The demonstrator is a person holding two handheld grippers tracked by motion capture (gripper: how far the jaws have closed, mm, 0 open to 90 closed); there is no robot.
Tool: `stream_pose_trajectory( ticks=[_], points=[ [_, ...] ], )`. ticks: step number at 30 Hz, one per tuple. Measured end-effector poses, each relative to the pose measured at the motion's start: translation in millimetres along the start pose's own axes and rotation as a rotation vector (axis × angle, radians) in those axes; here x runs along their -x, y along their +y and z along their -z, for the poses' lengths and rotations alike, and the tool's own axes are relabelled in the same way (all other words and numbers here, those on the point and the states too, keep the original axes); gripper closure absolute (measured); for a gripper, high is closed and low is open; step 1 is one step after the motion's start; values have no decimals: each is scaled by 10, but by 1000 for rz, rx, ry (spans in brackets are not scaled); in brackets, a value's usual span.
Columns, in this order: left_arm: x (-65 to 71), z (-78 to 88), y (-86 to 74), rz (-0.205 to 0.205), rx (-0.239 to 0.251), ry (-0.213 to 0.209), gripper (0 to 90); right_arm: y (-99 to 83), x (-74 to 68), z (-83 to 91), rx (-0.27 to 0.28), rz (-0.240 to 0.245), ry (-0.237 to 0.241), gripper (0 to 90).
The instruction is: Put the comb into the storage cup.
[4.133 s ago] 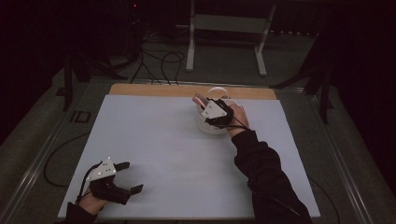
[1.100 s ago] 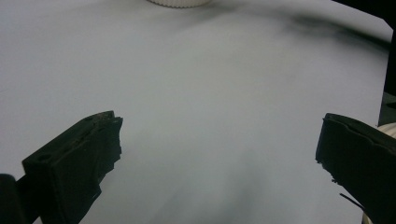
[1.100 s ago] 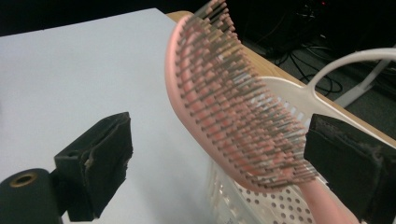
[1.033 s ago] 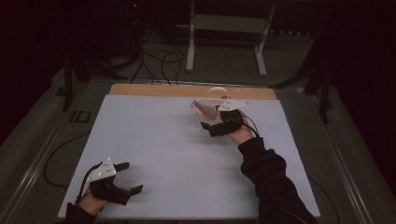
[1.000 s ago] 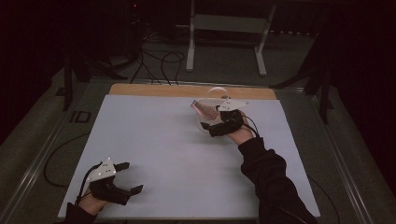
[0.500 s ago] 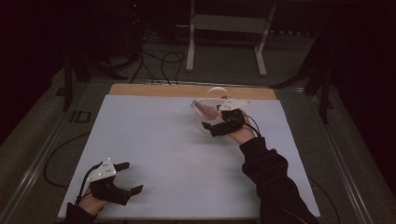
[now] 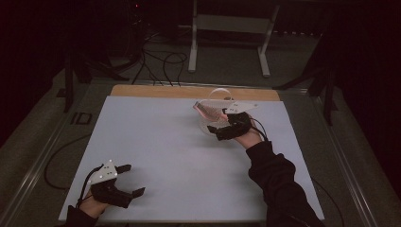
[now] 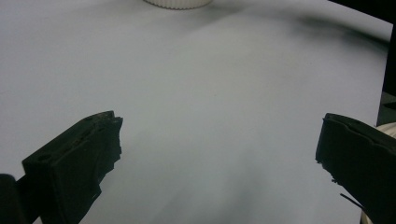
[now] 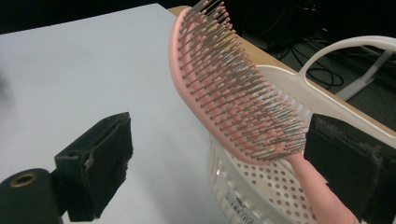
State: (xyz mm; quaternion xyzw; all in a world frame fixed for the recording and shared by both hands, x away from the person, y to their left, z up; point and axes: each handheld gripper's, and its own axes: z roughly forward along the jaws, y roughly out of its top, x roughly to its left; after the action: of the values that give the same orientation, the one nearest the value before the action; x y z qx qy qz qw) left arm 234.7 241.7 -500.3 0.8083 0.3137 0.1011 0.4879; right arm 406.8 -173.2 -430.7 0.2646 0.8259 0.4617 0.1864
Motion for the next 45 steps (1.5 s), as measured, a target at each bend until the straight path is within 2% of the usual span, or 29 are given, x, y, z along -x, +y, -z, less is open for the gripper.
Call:
stream_pose_trajectory(
  ticks=[4, 9, 12, 19, 25, 31, 45],
  points=[
    [1, 3, -1, 1, 0, 1, 0, -27, -6, 38, 9, -13, -3, 80],
    [5, 2, -1, 2, -1, -2, 0, -84, -8, 96, 5, -6, -4, 80],
    [6, 0, 0, 0, -3, -2, 0, -129, -11, 139, 9, -22, -7, 79],
    [9, 0, 1, -3, -4, -2, 0, -233, -2, 221, -1, -16, -16, 80],
    [8, -1, 0, -1, -4, -3, 0, -389, -21, 306, 9, -12, -37, 79],
    [10, -1, 1, -3, -5, -4, 0, -504, -29, 388, 20, -45, -43, 80],
    [12, -1, 5, -5, -5, -5, 0, -801, -82, 552, 13, -89, -37, 80]
  ],
)
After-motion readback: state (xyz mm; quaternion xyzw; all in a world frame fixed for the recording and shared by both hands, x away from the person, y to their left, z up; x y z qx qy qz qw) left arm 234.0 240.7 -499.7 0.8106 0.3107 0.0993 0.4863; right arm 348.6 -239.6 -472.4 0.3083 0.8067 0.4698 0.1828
